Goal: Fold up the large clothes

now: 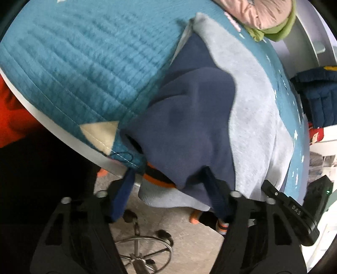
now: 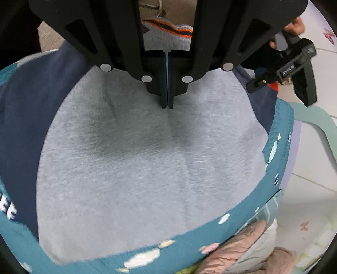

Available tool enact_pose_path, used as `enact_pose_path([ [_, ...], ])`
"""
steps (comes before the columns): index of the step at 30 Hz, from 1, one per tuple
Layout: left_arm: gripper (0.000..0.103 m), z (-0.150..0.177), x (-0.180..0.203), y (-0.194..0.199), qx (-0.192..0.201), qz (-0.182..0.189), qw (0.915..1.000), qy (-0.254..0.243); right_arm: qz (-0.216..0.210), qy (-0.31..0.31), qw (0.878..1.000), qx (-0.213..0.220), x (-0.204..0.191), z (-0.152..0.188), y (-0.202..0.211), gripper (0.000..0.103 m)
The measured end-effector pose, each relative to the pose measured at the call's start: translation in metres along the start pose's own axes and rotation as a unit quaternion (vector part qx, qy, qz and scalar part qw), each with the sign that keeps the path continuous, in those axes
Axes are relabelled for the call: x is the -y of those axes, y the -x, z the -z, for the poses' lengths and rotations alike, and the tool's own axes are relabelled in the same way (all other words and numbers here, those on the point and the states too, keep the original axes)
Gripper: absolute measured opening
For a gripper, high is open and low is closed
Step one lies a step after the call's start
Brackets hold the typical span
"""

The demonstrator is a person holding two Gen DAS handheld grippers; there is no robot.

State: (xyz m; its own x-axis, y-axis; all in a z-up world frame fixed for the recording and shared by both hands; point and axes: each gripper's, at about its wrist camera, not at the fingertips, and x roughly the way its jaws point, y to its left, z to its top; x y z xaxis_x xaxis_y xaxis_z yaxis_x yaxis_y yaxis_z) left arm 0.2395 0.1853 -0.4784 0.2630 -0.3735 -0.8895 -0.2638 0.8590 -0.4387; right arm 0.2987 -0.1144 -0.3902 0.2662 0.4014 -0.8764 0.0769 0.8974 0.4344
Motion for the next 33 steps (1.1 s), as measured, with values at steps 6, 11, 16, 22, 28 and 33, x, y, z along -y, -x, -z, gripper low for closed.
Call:
enact_pose_path([
  [6,0.016,0.003,0.006,0.011,0.001,0.012,0.9997,-0.019,0.026,0.102,0.993,0.062,-0.038,0.02,0.021,0.011],
  [11,0.01,0.0,0.018,0.032,0.011,0.038,0.9988,-0.028,-0.021,0.173,0.982,0.072,-0.076,0.032,0.016,0.03],
  [16,0.009,-0.003,0.036,0.053,0.017,0.072,0.9966,-0.037,-0.089,0.234,0.966,0.069,-0.115,0.05,0.008,0.052],
  [22,0.009,-0.006,0.049,0.064,0.015,0.091,0.9948,-0.042,-0.068,0.298,0.949,0.078,-0.142,0.058,-0.011,0.061],
  [28,0.009,-0.007,0.063,0.066,0.015,0.091,0.9945,-0.051,-0.043,0.307,0.944,0.111,-0.161,0.047,-0.03,0.06],
  [33,0.011,-0.011,0.064,0.068,0.007,0.113,0.9924,-0.048,-0.064,0.26,0.957,0.108,-0.144,0.028,-0.03,0.013],
])
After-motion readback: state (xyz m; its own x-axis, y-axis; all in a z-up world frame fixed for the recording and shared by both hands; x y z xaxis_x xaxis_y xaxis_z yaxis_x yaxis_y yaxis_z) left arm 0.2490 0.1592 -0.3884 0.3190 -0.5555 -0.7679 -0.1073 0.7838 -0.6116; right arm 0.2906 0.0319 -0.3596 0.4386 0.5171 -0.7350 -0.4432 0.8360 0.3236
